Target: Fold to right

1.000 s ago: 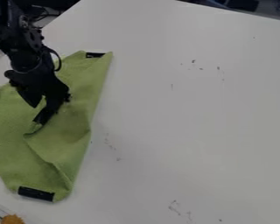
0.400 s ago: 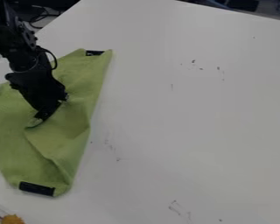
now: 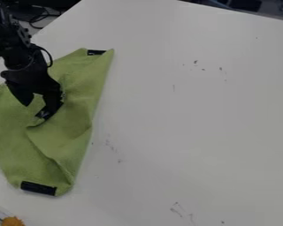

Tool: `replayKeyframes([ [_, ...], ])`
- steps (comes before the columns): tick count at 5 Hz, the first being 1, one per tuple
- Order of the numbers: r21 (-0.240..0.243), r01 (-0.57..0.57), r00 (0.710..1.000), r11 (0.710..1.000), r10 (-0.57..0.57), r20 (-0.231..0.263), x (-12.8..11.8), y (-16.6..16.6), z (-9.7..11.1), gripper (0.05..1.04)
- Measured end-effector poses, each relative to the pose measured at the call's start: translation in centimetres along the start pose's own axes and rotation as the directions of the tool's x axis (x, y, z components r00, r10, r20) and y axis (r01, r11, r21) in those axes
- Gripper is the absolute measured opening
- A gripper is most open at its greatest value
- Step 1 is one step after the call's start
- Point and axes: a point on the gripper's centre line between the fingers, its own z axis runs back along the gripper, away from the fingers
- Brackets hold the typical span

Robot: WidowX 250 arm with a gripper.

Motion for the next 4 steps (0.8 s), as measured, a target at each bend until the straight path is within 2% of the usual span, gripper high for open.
replayKeyframes([
  [2, -0.008, -0.003, 1.000, 1.000, 0.003, -0.006, -0.3, 0.3, 0.0, 0.995],
  [3, 0.009, 0.017, 1.000, 1.000, -0.016, -0.009, -0.8, -0.3, 0.7, 0.997],
  [4, 0.027, 0.039, 0.999, 0.999, -0.040, 0.011, -0.5, -1.3, 1.4, 0.998],
])
